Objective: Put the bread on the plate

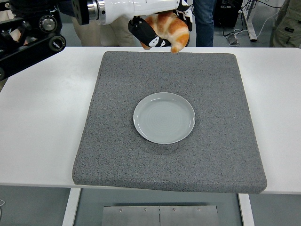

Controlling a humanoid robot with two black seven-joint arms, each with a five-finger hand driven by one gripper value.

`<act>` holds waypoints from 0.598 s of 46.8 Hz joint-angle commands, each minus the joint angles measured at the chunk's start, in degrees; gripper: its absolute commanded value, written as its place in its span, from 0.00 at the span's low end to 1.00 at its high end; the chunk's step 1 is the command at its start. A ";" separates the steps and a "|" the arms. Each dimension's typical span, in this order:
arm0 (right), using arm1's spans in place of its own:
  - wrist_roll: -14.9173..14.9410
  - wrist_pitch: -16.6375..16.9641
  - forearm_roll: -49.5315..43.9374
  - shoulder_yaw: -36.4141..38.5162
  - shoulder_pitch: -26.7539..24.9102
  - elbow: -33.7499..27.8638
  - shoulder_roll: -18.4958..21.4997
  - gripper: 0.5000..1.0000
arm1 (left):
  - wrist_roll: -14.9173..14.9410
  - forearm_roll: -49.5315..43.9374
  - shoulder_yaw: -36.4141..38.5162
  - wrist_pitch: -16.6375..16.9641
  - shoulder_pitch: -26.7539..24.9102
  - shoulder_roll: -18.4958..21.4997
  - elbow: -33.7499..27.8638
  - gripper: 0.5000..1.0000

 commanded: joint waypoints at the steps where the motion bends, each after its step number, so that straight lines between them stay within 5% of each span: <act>1: -0.02 0.00 0.00 0.00 0.00 0.00 0.00 1.00 | -0.12 0.01 0.00 0.06 0.14 -2.04 2.06 0.00; 28: 0.06 0.00 0.00 0.00 0.00 0.00 0.00 1.00 | -0.56 0.80 2.73 1.56 2.78 -11.36 8.39 0.00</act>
